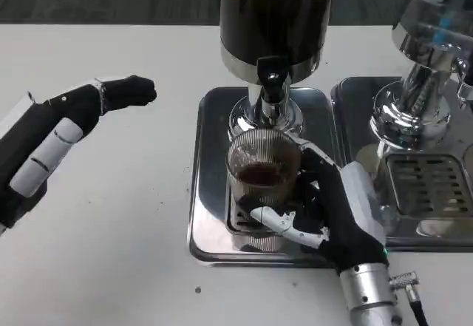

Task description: Grasp the cup under the faucet to collect the drink, then remove the cup.

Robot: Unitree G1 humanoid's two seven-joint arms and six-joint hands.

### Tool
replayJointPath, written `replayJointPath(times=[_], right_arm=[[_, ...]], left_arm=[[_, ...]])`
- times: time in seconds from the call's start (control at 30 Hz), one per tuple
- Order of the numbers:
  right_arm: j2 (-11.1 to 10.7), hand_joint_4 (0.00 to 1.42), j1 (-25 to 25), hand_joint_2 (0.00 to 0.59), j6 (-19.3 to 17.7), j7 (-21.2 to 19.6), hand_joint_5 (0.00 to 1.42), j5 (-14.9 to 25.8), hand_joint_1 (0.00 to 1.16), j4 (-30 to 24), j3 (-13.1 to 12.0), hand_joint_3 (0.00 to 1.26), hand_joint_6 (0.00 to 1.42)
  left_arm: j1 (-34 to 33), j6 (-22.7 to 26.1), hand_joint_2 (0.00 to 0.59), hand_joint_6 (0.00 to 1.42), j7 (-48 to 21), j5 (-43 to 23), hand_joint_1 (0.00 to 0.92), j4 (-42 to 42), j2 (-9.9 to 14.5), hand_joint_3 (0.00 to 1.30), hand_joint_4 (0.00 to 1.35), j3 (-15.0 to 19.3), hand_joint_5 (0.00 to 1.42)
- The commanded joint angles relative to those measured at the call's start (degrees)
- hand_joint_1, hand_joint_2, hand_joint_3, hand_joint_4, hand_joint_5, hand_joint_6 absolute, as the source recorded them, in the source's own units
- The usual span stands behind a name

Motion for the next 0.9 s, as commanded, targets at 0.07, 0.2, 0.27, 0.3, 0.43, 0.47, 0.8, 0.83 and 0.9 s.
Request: replayJointPath(times=[0.07, 0.2, 0.27, 0.3, 0.43, 0.47, 0.8, 0.83, 0.9], right_arm=[[0.5, 0.47, 1.4, 0.212, 0.2, -2.5, 0.50, -0.8, 0.64, 0.1, 0.4, 0.41, 0.62], [0.8, 0.51, 2.0, 0.216, -0.4, -5.1, 0.56, -1.5, 0.65, 0.1, 0.3, 0.44, 0.70], [0.8, 0.53, 2.2, 0.217, -0.8, -5.9, 0.58, -1.6, 0.65, 0.0, 0.3, 0.46, 0.74], [0.7, 0.54, 2.3, 0.217, -0.9, -6.4, 0.59, -1.7, 0.65, -0.1, 0.4, 0.48, 0.74], [0.6, 0.57, 3.0, 0.217, -1.6, -8.6, 0.63, -2.1, 0.65, -0.9, 0.2, 0.51, 0.81], [0.6, 0.58, 3.1, 0.217, -1.7, -8.8, 0.65, -2.1, 0.65, -1.1, 0.2, 0.51, 0.83], [-0.1, 0.63, 5.0, 0.220, -2.1, -11.3, 0.71, -3.1, 0.66, -3.6, -0.2, 0.55, 0.92], [-0.1, 0.64, 5.2, 0.227, -2.2, -11.4, 0.71, -3.1, 0.66, -3.7, -0.3, 0.55, 0.93], [-0.2, 0.64, 5.4, 0.222, -2.5, -11.8, 0.72, -3.3, 0.66, -3.9, -0.3, 0.56, 0.95]], left_arm=[[0.5, 0.3, 0.236, 0.13, 0.6, 0.8, 0.000, -1.1, 0.4, 0.32, 0.28, 0.1, 0.22], [0.5, 0.5, 0.238, 0.14, 0.6, 0.7, 0.000, -1.0, 0.3, 0.32, 0.28, 0.1, 0.22], [0.5, 0.5, 0.239, 0.14, 0.5, 0.7, 0.000, -1.0, 0.3, 0.32, 0.28, 0.0, 0.22], [0.5, 0.5, 0.242, 0.14, 0.5, 0.7, 0.000, -1.0, 0.2, 0.32, 0.28, 0.0, 0.22], [0.4, 0.5, 0.240, 0.14, 0.4, 0.9, 0.000, -0.5, -0.1, 0.32, 0.29, -0.4, 0.23], [0.3, 0.5, 0.239, 0.14, 0.4, 0.9, 0.000, -0.4, -0.2, 0.32, 0.29, -0.5, 0.23], [-0.3, 0.2, 0.236, 0.14, 0.4, 1.0, 0.000, 0.8, -0.7, 0.32, 0.29, -1.0, 0.23], [-0.4, 0.2, 0.236, 0.15, 0.5, 1.0, 0.000, 0.9, -0.7, 0.32, 0.29, -1.0, 0.23], [-0.5, 0.1, 0.237, 0.15, 0.4, 1.0, 0.000, 1.2, -0.7, 0.32, 0.29, -1.0, 0.23]])
